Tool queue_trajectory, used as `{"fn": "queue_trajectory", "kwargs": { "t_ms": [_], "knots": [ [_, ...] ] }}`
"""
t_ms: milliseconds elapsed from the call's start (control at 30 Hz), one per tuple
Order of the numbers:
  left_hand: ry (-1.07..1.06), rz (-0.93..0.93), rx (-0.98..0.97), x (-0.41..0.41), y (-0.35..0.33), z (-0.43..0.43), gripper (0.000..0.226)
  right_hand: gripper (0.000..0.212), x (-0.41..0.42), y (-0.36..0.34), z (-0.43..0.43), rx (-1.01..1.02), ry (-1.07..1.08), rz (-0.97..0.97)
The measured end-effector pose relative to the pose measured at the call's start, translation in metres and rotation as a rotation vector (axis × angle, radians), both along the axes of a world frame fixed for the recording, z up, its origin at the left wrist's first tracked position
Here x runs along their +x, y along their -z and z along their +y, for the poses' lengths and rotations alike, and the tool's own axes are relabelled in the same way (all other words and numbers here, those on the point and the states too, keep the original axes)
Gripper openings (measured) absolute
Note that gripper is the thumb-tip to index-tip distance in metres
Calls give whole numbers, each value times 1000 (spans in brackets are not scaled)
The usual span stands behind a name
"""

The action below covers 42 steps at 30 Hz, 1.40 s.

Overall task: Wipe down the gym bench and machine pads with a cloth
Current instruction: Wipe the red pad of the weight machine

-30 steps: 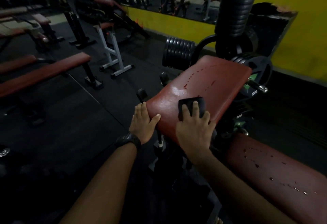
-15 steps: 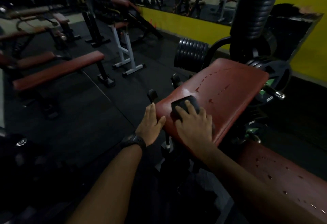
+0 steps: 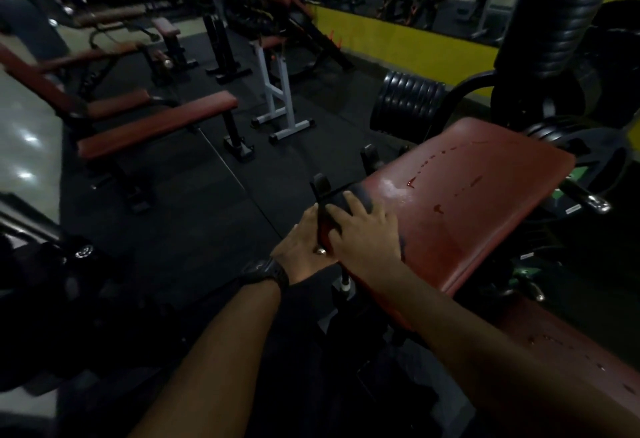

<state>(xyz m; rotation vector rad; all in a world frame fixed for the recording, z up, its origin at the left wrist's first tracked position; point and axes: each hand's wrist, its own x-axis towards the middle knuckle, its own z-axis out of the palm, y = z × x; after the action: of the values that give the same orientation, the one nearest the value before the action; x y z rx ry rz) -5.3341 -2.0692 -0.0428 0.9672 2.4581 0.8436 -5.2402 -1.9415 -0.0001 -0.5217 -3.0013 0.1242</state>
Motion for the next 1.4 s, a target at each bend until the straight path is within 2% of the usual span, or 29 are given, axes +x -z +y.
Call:
{"fn": "queue_trajectory", "kwargs": {
  "t_ms": [100, 167, 267, 333, 400, 500, 567, 667, 733, 867, 967, 1033, 1133, 1300, 1400],
  "knots": [
    [-27, -6, 38, -1, -1, 1, 95, 53, -23, 0, 8, 32, -83, -3],
    [2, -15, -7, 1, -7, 4, 103, 53, -36, -1, 29, 28, -76, -56],
    [41, 28, -150, 3, -13, 5, 119, 55, -37, -5, 61, 7, 57, -78],
    [25, 48, -166, 5, -15, 8, 119, 55, -21, -3, 62, 8, 158, -34],
    [-24, 62, -132, 7, -13, 14, 105, 56, -7, -1, 45, 17, 141, -10],
    [-98, 204, -130, 9, -8, 23, 70, 53, -6, 2, 25, 31, -85, 10],
    [-135, 223, -132, 10, -6, 28, 64, 52, -20, -1, 38, 43, -158, -8],
    [-178, 200, -250, 14, -6, 36, 71, 54, -24, -4, 81, 55, -61, -59],
    [-202, 214, -261, 18, -7, 42, 70, 56, -10, -3, 99, 28, 53, -44],
    [-246, 225, -283, 19, -10, 54, 67, 56, 29, 2, 70, 26, 178, 6],
    [-249, 260, -311, 18, -13, 63, 64, 55, 34, 8, 52, 75, -40, 23],
    [-256, 267, -322, 17, -16, 69, 62, 55, 20, 3, 73, 60, -121, -8],
    [-279, 240, -365, 16, -20, 78, 64, 57, 9, -6, 113, 5, -26, -100],
    [-286, 260, -399, 20, -21, 88, 66, 58, 48, 1, 97, 25, 248, 30],
    [-263, 292, -401, 15, -21, 92, 62, 58, 66, 12, 54, 43, 166, 68]
  ]
}}
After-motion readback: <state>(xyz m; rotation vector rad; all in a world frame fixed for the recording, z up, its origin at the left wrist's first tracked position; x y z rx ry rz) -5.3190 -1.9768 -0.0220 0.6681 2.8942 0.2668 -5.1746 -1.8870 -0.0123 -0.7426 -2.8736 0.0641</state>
